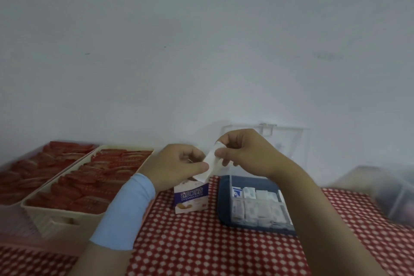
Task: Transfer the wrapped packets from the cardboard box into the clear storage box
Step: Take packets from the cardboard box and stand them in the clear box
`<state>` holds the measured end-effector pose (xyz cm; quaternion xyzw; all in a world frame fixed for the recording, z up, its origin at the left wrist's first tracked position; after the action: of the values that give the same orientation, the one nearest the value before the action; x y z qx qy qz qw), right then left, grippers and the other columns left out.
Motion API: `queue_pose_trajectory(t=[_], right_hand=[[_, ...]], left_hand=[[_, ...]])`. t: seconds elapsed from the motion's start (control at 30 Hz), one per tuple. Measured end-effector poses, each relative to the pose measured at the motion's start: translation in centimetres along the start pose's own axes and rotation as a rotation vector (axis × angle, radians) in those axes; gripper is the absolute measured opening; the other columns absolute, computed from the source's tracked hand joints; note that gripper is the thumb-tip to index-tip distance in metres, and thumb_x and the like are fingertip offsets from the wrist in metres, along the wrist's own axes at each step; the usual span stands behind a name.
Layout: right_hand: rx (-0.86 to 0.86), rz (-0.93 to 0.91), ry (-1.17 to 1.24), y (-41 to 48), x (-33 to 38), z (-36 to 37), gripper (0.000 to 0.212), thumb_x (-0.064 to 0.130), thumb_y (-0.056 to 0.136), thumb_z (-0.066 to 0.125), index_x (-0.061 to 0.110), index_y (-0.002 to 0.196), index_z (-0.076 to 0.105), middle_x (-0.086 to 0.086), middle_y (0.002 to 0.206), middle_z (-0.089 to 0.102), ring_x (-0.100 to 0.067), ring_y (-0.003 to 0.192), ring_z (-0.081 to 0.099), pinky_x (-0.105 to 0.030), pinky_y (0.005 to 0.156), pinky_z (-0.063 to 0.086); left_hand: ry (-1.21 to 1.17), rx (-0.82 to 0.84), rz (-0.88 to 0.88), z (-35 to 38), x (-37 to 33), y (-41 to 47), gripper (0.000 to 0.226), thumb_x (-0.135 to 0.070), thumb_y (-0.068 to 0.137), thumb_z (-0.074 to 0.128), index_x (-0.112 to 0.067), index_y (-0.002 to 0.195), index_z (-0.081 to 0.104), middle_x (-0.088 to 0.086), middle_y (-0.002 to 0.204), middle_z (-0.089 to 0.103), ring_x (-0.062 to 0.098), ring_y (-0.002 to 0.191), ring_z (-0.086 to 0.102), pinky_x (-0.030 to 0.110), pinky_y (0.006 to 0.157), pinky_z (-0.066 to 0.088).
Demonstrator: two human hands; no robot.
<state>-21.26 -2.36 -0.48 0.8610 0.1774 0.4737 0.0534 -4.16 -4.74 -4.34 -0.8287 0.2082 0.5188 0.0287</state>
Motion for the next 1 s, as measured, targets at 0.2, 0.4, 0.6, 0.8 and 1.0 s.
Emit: queue_pose_trajectory(t=[0.2, 0.4, 0.6, 0.8, 1.0], right_hand=[[-0.016, 0.063, -0.166, -1.2, -0.2, -2.6, 0.009, 0.016, 0.091, 0.071, 0.015, 0.083, 0.074, 0.005, 0.070, 0.071, -0.007, 0.065, 0.068, -0.017, 0.059, 0.050], [-0.075, 0.170, -0.267, -2.1, -1.8, -7.5, 0.008, 0.013, 0.093, 0.067, 0.008, 0.090, 0.074, 0.008, 0.063, 0.067, -0.006, 0.056, 0.064, -0.012, 0.047, 0.041], [0.075, 0.353, -0.513, -2.1, -7.2, -8.3, 0.012, 0.013, 0.092, 0.063, 0.010, 0.090, 0.074, -0.005, 0.085, 0.075, -0.012, 0.060, 0.069, -0.027, 0.059, 0.051], [0.225, 0.423, -0.615, -1.8, -10.6, -5.8, 0.015, 0.020, 0.088, 0.067, 0.011, 0.094, 0.077, -0.004, 0.083, 0.077, -0.017, 0.066, 0.073, -0.036, 0.073, 0.062], [0.303, 0.462, -0.649, -1.7, -11.5, -3.7, 0.017, 0.020, 0.088, 0.069, 0.009, 0.099, 0.075, -0.003, 0.085, 0.075, -0.012, 0.065, 0.069, -0.035, 0.084, 0.060]], left_hand=[[0.033, -0.149, 0.085, 3.4, -2.1, 0.2, 0.002, -0.013, 0.086, 0.074, -0.015, 0.086, 0.074, 0.003, 0.082, 0.075, 0.027, 0.077, 0.072, 0.037, 0.068, 0.063], [0.202, -0.036, 0.120, 7.7, -4.4, 2.0, 0.006, -0.026, 0.091, 0.066, -0.021, 0.090, 0.067, -0.004, 0.080, 0.071, 0.011, 0.064, 0.069, 0.030, 0.070, 0.058], [0.692, 0.223, 0.176, 11.5, -4.6, 2.6, 0.026, -0.044, 0.094, 0.056, -0.024, 0.100, 0.072, -0.005, 0.097, 0.070, 0.014, 0.090, 0.063, 0.034, 0.087, 0.053], [0.981, 0.385, 0.209, 13.5, -2.5, 2.0, 0.054, -0.050, 0.083, 0.030, -0.027, 0.098, 0.076, -0.007, 0.100, 0.074, 0.016, 0.092, 0.062, 0.038, 0.104, 0.041], [1.015, 0.428, 0.209, 14.0, -2.1, 1.7, 0.032, -0.044, 0.079, 0.039, -0.028, 0.072, 0.066, -0.006, 0.071, 0.061, 0.017, 0.073, 0.055, 0.036, 0.087, 0.046]])
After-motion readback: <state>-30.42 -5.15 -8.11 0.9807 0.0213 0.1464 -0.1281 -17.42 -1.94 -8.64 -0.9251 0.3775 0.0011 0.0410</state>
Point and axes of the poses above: each hand's wrist, its own y-axis towards the middle knuckle, its own z-axis out of the palm, x = y × z, the point moved 6 cm from there along y, towards the middle knuckle
